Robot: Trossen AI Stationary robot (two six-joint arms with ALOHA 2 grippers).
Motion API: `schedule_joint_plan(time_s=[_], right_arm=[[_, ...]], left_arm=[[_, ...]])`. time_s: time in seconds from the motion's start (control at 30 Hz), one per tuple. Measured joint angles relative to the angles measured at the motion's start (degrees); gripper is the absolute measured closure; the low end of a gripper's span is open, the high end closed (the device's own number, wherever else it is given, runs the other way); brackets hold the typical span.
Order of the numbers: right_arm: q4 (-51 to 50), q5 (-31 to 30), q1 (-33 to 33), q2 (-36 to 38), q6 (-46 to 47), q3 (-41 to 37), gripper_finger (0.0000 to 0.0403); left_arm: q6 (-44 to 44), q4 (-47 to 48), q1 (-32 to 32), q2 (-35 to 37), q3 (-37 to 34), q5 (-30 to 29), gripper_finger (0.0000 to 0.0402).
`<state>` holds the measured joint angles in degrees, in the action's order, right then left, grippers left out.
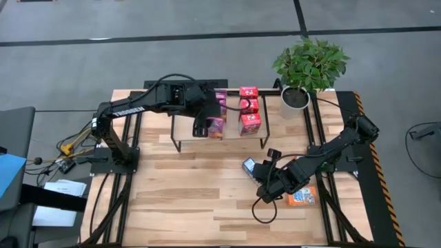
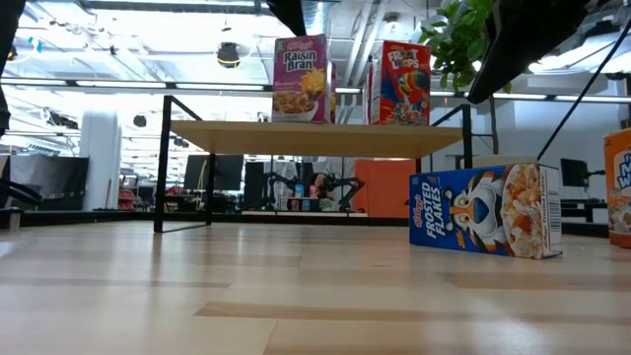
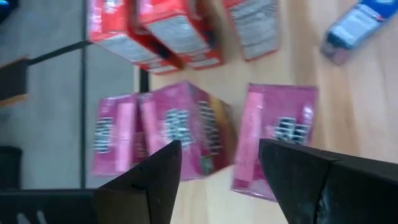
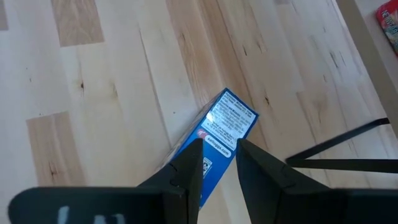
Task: Stack cereal on shelf
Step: Put the purple cereal box on the shelf aligned with the other purple cereal boxes
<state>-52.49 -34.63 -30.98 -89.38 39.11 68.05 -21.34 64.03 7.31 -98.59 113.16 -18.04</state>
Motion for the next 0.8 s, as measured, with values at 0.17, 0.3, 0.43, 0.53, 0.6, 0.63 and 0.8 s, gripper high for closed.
schedule_joint_plan(time_s=[0.17,0.3,0.43,0.53,0.6,0.63,0.8], right_arm=[[0.1,0.1,0.0,0.0,0.0,0.0,0.028],[0.3,0.1,0.0,0.0,0.0,0.0,0.0281],[0.3,0.1,0.0,0.0,0.0,0.0,0.0282],[0.3,0.1,0.0,0.0,-0.1,0.0,0.028],[0.3,0.1,0.0,0.0,-0.1,0.0,0.028],[0.3,0.1,0.0,0.0,-0.1,0.0,0.028],[0.3,0.1,0.0,0.0,-0.1,0.0,0.0282]], left_arm=[[2.1,-0.3,-1.2,0.5,1.5,-2.4,0.0196],[3.8,4.4,-3.8,0.5,6.3,-0.5,0.0196],[4.1,10.7,-7.8,0.7,8.3,5.0,0.0216],[5.7,12.8,-10.7,0.6,6.1,6.2,0.0266],[6.9,12.0,-12.2,0.5,2.8,4.4,0.031],[7.2,11.3,-12.7,0.3,0.8,3.5,0.0334],[9.5,3.7,-13.2,0.2,-9.2,2.6,0.039]])
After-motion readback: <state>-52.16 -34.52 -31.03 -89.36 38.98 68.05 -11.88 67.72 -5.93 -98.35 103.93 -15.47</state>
